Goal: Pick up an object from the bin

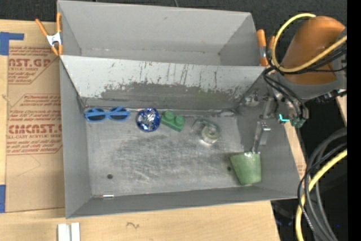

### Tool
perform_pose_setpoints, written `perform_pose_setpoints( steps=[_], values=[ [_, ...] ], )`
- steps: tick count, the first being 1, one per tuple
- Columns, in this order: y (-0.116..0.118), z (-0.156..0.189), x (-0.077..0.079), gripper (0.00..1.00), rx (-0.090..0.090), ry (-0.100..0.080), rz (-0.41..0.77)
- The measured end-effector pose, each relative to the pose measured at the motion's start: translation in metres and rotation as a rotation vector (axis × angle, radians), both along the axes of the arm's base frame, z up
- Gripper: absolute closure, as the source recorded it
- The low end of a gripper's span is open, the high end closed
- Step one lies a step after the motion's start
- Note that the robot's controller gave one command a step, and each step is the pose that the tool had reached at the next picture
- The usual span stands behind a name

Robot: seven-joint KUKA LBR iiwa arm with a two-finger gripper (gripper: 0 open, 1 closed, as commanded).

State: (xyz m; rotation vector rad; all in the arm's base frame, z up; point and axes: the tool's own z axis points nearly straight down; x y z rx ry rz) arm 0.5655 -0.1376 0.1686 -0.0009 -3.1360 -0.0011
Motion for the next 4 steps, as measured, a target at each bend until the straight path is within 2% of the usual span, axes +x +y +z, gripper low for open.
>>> perform_pose_setpoints(
  steps=[1,2,3,4],
  values=[
    [-0.008,-0.098,-0.067,0.00,0.002,-0.016,-0.069],
    [-0.015,-0.068,-0.075,0.00,-0.001,-0.008,-0.152],
    [0.006,-0.064,-0.084,0.00,0.000,-0.005,-0.274],
    [-0.014,-0.098,-0.063,0.00,0.001,-0.009,-0.377]
  ],
)
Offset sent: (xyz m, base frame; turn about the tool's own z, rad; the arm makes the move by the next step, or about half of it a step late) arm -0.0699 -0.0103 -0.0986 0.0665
